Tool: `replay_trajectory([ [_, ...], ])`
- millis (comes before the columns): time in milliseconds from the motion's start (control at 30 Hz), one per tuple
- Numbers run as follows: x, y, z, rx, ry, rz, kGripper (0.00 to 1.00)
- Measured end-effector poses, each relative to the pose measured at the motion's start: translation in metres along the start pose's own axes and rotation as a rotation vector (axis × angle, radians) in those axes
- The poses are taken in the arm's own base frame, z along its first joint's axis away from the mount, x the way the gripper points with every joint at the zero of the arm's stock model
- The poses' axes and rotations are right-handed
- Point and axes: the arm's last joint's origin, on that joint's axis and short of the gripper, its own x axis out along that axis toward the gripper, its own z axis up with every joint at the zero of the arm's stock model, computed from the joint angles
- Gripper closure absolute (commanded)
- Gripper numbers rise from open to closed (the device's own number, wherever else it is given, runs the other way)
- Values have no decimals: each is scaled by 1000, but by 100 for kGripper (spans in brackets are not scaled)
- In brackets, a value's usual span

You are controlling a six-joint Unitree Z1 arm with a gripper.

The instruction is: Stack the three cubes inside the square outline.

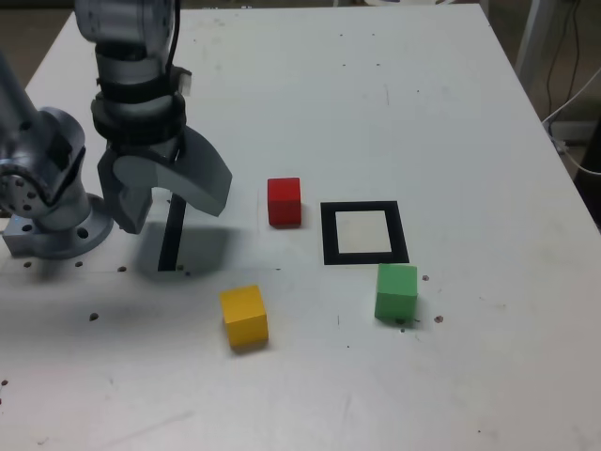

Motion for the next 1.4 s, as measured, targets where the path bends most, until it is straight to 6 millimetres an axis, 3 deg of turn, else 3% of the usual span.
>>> replay_trajectory([
  [533, -12, 0, 10, -9, -9, -15, 3],
  [933, -56, 5, 66, -7, -20, -11, 4],
  [1400, -34, 35, 124, -66, 77, 13, 7],
])
